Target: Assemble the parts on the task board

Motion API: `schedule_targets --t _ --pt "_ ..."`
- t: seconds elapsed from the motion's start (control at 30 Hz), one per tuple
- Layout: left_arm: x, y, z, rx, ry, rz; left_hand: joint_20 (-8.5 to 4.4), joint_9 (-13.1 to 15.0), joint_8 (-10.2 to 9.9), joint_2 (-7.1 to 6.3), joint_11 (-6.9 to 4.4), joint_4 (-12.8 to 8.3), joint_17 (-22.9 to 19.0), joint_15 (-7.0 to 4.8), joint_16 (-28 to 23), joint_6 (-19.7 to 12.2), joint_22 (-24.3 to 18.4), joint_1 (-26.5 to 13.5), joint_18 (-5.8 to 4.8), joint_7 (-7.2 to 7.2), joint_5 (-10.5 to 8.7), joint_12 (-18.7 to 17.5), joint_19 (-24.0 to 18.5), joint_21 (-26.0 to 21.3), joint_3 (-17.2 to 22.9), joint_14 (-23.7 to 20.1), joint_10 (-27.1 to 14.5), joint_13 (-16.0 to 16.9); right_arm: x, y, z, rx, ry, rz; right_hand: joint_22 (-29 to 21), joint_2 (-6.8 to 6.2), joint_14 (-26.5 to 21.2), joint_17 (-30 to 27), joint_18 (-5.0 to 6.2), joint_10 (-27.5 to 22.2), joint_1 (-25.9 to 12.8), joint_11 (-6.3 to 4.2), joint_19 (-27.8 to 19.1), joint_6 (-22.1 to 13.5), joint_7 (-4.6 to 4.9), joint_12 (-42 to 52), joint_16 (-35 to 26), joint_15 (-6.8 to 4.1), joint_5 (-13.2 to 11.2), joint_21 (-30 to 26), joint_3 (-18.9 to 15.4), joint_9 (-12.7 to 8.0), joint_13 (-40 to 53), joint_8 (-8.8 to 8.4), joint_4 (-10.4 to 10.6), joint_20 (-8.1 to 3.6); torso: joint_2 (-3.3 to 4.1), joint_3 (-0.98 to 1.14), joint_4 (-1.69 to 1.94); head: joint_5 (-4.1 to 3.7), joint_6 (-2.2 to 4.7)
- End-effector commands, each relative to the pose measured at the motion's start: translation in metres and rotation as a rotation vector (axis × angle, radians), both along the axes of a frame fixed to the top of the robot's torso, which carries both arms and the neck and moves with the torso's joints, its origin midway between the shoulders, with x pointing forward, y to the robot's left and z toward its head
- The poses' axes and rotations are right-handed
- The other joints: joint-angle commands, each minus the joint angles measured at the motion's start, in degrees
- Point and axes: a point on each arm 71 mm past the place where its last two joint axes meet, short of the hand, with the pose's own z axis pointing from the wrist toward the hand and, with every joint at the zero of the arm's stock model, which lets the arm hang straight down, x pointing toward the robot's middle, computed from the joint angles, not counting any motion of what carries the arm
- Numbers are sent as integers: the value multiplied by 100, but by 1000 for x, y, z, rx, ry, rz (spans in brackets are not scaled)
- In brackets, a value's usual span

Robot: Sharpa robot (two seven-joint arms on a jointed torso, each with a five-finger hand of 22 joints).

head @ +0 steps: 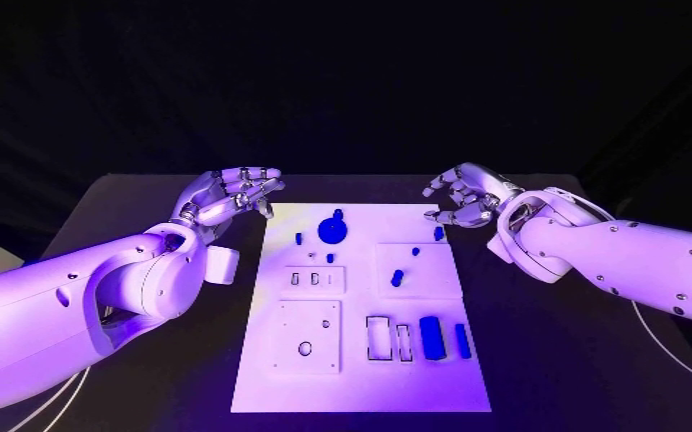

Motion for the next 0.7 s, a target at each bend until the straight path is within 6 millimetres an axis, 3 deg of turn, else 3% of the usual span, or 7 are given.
schedule_targets --t 0.03,0.2,0.47,0.7 --pt "0 -3 2 -14 -11 -18 -11 7 17 17 -8 -17 -11 6 -30 -43 -8 -55 82 35 12 20 -50 -13 16 -41 -40 6 -3 -5 -10 29 60 75 449 -4 596 1507 63 326 79 -33 -6 -46 -22 -9 30 -21 -42 24 7 -11 1226 -34 -57 -7 -10 31 -18 -1 -11" --pt "0 -3 1 -15 -10 -19 -10 7 18 17 -8 -19 -13 6 -32 -44 -10 -55 82 36 12 21 -53 -15 16 -43 -41 6 -5 -15 -22 21 93 68 473 -32 596 1507 56 344 106 -31 13 -64 -20 12 30 -19 -53 50 -1 -15 1246 -46 -74 -7 -3 38 -10 -6 -21" --pt "1 -1 1 -12 -9 -14 -10 8 18 17 -8 -22 -17 6 -34 -45 -11 -53 83 37 13 22 -56 -16 17 -42 -43 6 -9 -23 -34 15 125 67 492 -71 596 1507 51 352 84 -10 30 -149 4 23 30 2 -61 63 -108 -32 1256 -97 -39 7 -6 21 -11 -11 -48" --pt "2 0 0 -10 -7 -10 -10 9 18 17 -7 -25 -19 6 -32 -47 -12 -52 83 38 12 23 -57 -17 19 -38 -47 6 -10 -26 -37 18 131 59 545 -44 596 1507 35 372 52 6 70 -164 22 45 30 18 -51 121 -194 -34 1277 -108 19 18 2 23 -1 -11 -58"
